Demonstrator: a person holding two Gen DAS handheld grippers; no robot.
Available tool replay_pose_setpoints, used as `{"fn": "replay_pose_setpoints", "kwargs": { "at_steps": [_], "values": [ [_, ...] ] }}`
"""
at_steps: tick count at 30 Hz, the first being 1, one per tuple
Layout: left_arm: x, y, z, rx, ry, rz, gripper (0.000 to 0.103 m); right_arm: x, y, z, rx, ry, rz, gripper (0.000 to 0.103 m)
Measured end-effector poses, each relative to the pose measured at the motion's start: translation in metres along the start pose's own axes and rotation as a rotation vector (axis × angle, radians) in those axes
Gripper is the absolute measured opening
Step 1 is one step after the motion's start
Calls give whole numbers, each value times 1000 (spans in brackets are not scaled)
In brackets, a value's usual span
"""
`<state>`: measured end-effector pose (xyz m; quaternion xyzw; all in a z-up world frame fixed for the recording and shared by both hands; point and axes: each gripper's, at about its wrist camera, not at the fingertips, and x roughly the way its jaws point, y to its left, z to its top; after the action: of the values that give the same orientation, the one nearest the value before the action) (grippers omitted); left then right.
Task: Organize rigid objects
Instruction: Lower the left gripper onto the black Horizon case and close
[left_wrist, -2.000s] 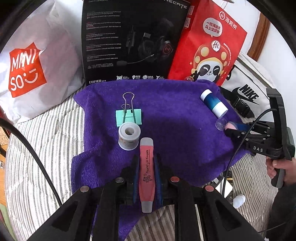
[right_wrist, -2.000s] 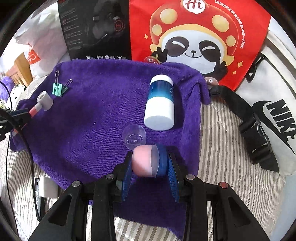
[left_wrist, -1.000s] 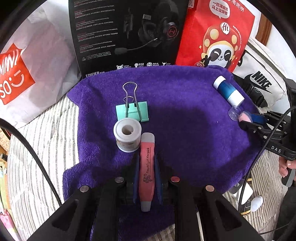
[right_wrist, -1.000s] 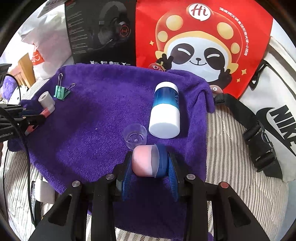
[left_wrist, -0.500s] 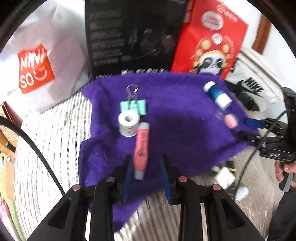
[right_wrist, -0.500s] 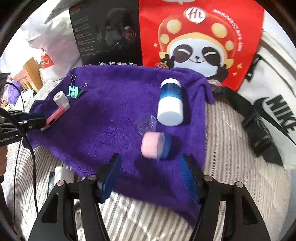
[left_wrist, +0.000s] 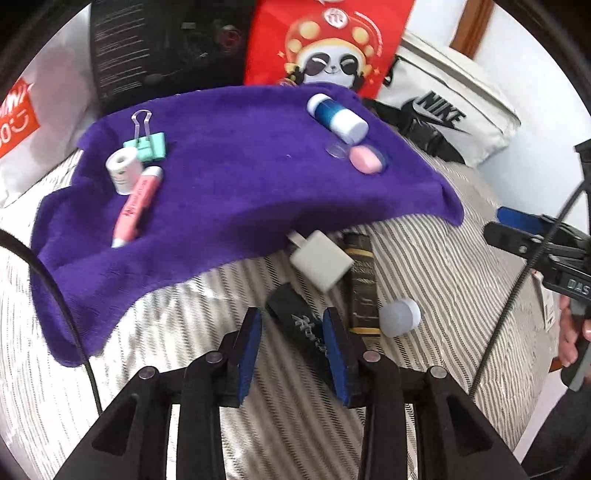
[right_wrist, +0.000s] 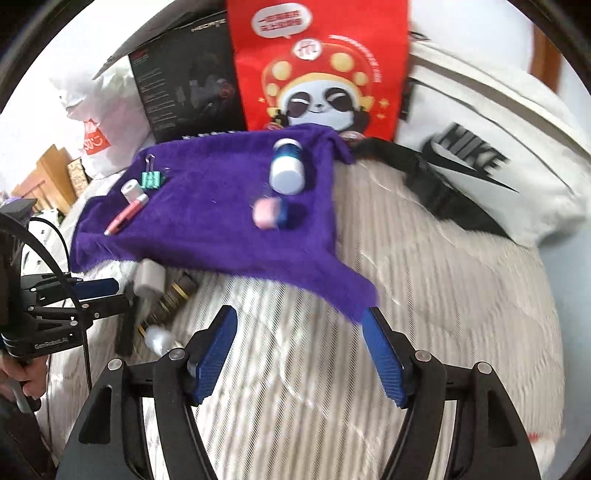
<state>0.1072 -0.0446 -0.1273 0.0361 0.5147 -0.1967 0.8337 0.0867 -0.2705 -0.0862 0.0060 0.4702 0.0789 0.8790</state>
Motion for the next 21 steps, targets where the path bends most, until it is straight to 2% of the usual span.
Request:
{"fn": "replay_pose_setpoints", "kwargs": {
  "at_steps": [2, 6, 14, 18, 21],
  "values": [
    [4, -8, -1, 14, 14, 21, 40, -7, -3, -9, 16, -6, -14, 70],
    [7, -23, -5, 89, 9, 97, 41, -13, -8, -20, 76, -21, 16, 70],
    [-5, -11, -20, 95, 4, 112, 41, -9, -8, -29, 111, -53, 76, 71],
    [-8, -5, -25, 87, -22, 130, 43, 10, -7, -36, 113, -17, 59, 70],
    [-7, -8, -26, 108, -31, 144, 43, 12, -7, -40, 111, -50, 71, 70]
  ]
}}
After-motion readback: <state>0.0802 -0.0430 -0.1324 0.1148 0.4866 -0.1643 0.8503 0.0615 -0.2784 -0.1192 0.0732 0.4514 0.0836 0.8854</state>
